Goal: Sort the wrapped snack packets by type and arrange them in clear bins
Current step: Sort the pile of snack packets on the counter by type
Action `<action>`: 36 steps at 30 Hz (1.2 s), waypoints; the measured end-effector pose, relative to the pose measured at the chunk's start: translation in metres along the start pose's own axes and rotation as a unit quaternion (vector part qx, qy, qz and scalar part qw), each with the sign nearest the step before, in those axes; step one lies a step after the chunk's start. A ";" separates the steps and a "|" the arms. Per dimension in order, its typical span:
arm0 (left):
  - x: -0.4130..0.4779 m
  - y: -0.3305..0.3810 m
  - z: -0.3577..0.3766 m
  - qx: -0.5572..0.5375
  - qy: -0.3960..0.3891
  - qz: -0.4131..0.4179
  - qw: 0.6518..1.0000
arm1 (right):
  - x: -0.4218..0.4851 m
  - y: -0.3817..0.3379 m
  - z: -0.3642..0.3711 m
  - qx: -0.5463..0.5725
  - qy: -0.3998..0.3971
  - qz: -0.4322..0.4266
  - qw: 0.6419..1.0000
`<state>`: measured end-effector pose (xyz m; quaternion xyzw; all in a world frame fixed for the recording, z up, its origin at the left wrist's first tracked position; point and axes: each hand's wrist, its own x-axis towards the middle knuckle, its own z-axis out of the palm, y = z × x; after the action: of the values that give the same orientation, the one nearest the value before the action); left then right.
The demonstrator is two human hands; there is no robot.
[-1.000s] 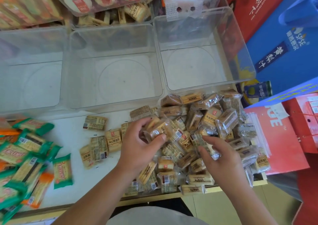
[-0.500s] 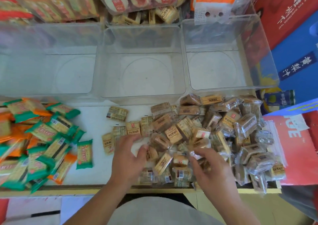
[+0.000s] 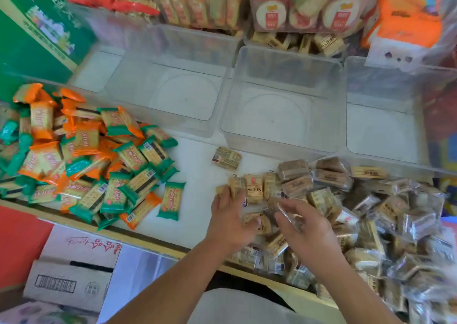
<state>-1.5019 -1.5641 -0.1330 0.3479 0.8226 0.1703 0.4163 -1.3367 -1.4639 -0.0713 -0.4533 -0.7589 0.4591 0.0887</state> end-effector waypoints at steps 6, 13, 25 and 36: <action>-0.002 -0.026 -0.015 -0.119 0.099 -0.030 0.988 | 0.001 0.001 -0.001 0.019 -0.015 0.030 0.999; 0.038 -0.013 -0.014 -0.322 0.111 -0.221 0.914 | -0.019 0.013 -0.013 0.056 0.010 0.082 0.995; -0.017 0.074 -0.018 -0.366 0.102 -0.070 0.923 | -0.041 0.030 -0.052 0.080 0.077 0.153 0.982; -0.009 0.085 0.010 -0.280 0.050 0.019 0.959 | -0.031 0.006 -0.039 0.066 0.110 0.082 0.988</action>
<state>-1.4532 -1.5113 -0.0856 0.2239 0.7551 0.4184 0.4522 -1.2938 -1.4625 -0.0450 -0.5551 -0.6727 0.4614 0.1628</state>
